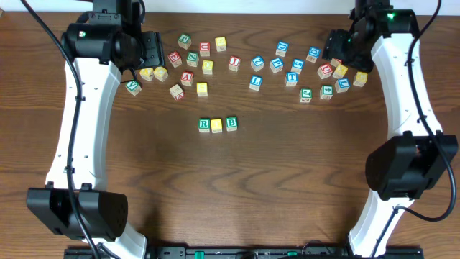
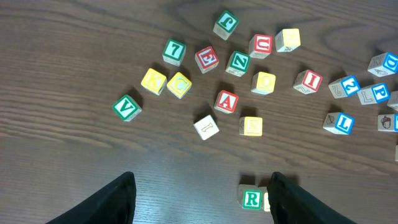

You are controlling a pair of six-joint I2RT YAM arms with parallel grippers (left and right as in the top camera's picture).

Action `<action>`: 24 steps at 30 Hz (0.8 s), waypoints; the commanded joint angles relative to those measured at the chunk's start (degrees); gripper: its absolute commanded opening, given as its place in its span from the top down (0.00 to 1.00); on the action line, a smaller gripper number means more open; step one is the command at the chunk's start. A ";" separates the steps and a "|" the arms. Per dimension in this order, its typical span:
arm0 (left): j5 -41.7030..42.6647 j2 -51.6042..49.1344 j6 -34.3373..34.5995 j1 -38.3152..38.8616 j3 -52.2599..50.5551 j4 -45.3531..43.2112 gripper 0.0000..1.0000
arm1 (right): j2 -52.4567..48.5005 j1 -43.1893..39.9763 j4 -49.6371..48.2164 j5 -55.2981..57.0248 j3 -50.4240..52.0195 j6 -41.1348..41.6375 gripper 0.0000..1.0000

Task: Spell out ROBOT

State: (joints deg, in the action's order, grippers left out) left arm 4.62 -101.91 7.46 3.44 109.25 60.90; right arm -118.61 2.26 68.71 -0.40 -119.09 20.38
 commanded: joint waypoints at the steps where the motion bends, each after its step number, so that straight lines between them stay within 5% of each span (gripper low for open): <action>1: 0.55 -0.33 -0.52 -0.15 0.85 0.15 0.33 | -0.04 1.46 -0.15 0.00 0.07 -0.35 0.24; 8: 0.52 -0.33 -0.52 -0.15 0.85 0.13 0.33 | -0.04 2.29 -0.22 0.00 0.07 -0.37 0.27; 14: 0.57 -0.33 -0.50 -0.15 0.85 0.31 0.34 | -0.48 3.41 -0.37 0.00 0.07 -0.76 0.42; 18: 0.55 -0.35 -0.24 -0.15 0.59 0.31 0.59 | -1.07 3.80 0.07 -0.20 0.07 -1.29 0.54; 24: 0.55 -1.01 0.35 -0.15 -1.36 0.20 0.70 | -2.60 5.22 0.94 -0.81 0.07 -2.29 0.67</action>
State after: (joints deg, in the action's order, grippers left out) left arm 4.67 -101.91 7.57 3.42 109.10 61.10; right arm -119.13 6.31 69.41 -0.51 -119.09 19.16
